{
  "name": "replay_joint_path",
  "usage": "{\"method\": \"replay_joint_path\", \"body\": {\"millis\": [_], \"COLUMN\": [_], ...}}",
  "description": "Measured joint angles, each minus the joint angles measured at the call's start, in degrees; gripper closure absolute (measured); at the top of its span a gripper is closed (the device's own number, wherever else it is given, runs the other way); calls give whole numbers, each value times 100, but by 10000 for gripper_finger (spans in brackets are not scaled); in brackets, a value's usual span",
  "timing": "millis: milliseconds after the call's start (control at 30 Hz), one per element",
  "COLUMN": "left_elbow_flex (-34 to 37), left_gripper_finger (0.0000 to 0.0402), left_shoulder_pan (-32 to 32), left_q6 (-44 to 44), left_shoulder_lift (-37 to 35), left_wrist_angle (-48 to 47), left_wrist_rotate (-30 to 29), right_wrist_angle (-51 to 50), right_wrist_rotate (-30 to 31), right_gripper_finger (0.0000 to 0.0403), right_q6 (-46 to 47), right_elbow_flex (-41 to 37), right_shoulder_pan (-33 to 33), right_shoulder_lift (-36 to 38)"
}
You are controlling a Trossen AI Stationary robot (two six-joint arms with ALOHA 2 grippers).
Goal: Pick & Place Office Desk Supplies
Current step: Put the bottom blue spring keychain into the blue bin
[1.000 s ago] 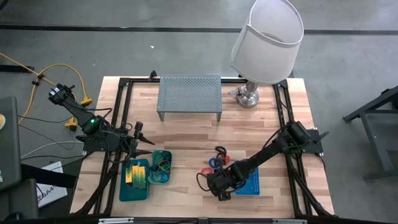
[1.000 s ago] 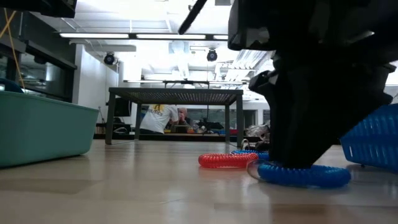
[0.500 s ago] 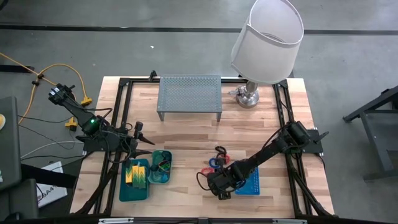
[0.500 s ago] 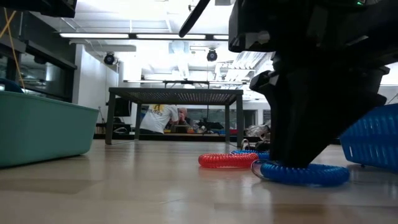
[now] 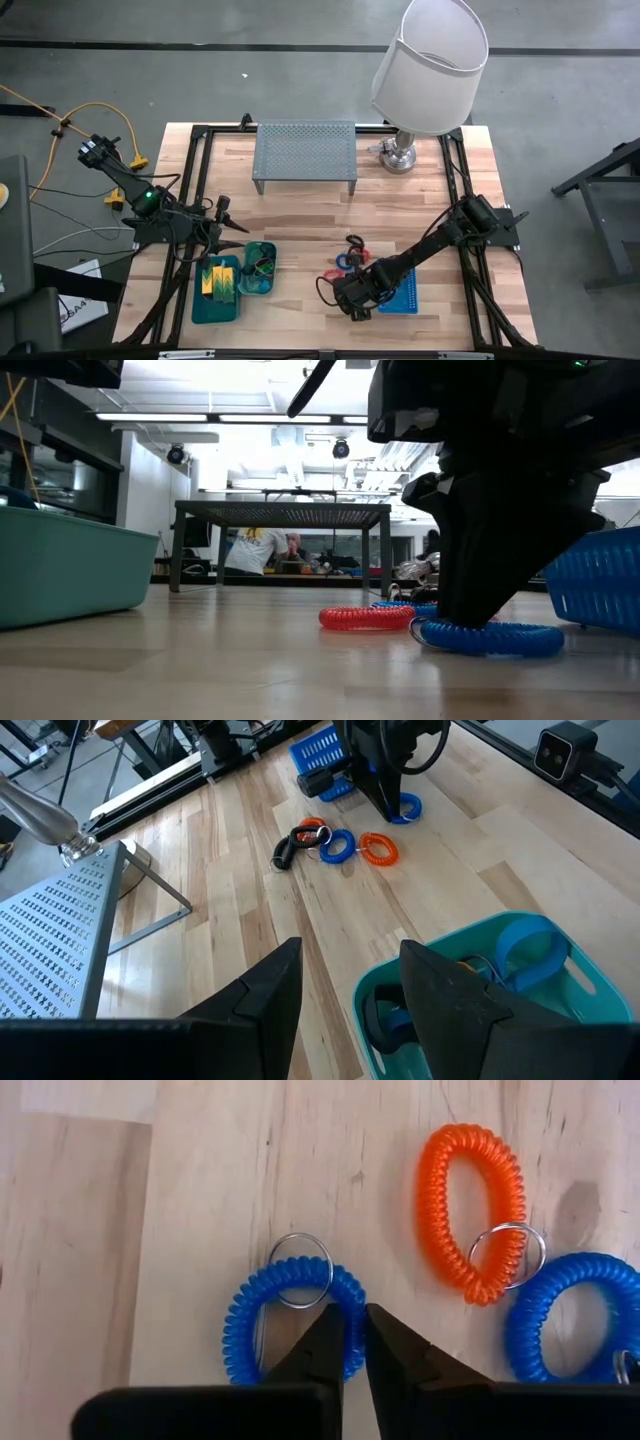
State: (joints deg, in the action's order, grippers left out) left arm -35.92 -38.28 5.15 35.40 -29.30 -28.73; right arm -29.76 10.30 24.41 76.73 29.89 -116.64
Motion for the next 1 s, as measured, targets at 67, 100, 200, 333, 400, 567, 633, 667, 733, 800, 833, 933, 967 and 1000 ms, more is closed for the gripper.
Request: {"method": "replay_joint_path", "body": {"millis": [67,100,200,333,400,567,633,667,733,800,833,933,967,1000], "left_elbow_flex": [0,0,0,0,0,0,0,0,0,0,0,0,0,0], "left_gripper_finger": [240,240,240,240,240,240,240,240,240,240,240,240,240,240], "left_shoulder_pan": [0,1,0,0,2,0,0,0,0,2,1,1,1,1], "left_q6": [0,0,0,0,0,0,0,0,0,0,0,0,0,0], "left_shoulder_lift": [0,0,0,0,0,0,0,0,0,2,1,0,1,1], "left_wrist_angle": [0,-1,0,0,0,0,2,0,2,1,1,2,2,1], "left_wrist_rotate": [-2,-1,0,0,0,0,-2,0,-2,0,0,-2,-1,0], "right_wrist_angle": [0,-3,-24,-10,-14,-59,-127,-155,-359,-573,-739,-1127,-1244,-1394], "right_wrist_rotate": [10,8,-41,-74,-85,-109,-175,-185,-190,-191,-188,-142,-146,-156], "right_gripper_finger": [384,384,385,386,386,386,386,386,386,386,386,386,386,386], "right_q6": [60,87,101,93,98,113,156,227,497,803,944,1358,1499,1640], "right_elbow_flex": [0,0,-5,-4,-4,8,0,0,-1,3,4,-5,-2,-2], "right_shoulder_pan": [0,0,0,-33,-46,-74,-72,-66,-59,-52,-19,105,174,248], "right_shoulder_lift": [1,11,117,494,685,1087,1131,1168,1287,1380,1418,1516,1548,1571]}}
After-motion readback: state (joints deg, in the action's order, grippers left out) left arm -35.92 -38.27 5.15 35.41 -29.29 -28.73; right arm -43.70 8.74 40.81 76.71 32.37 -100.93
